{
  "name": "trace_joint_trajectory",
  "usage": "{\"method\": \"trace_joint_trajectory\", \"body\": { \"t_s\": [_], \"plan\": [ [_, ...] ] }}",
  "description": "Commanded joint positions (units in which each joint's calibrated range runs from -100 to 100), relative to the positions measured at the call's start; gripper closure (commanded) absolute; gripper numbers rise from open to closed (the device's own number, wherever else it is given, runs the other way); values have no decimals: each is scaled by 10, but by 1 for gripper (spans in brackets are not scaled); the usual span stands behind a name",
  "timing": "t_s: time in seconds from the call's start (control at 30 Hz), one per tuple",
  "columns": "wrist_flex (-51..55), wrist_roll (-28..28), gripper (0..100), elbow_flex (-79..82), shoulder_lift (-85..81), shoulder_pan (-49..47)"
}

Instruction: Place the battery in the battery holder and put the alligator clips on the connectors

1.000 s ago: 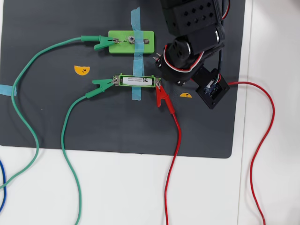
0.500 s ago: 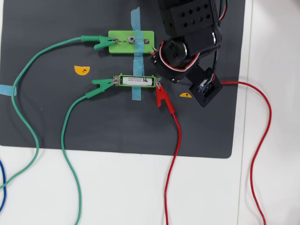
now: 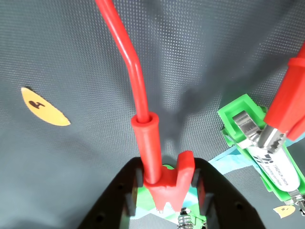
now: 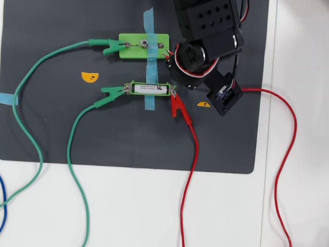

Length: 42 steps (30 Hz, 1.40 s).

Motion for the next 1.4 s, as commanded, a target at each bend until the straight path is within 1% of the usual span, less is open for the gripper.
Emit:
{"method": "trace_joint_trajectory", "body": {
  "t_s": [0.0,0.17,0.47,0.7,0.8,1.1,1.23,1.37],
  "plan": [
    [4,-4,99,-1,-32,-3],
    [1,-4,99,7,-34,-10],
    [-6,-2,99,57,-98,-16],
    [-6,0,99,64,-102,-18],
    [-6,0,99,75,-103,-36],
    [-6,1,99,75,-103,-30],
    [-6,20,99,74,-103,-31],
    [-6,26,99,73,-101,-29]
  ]
}}
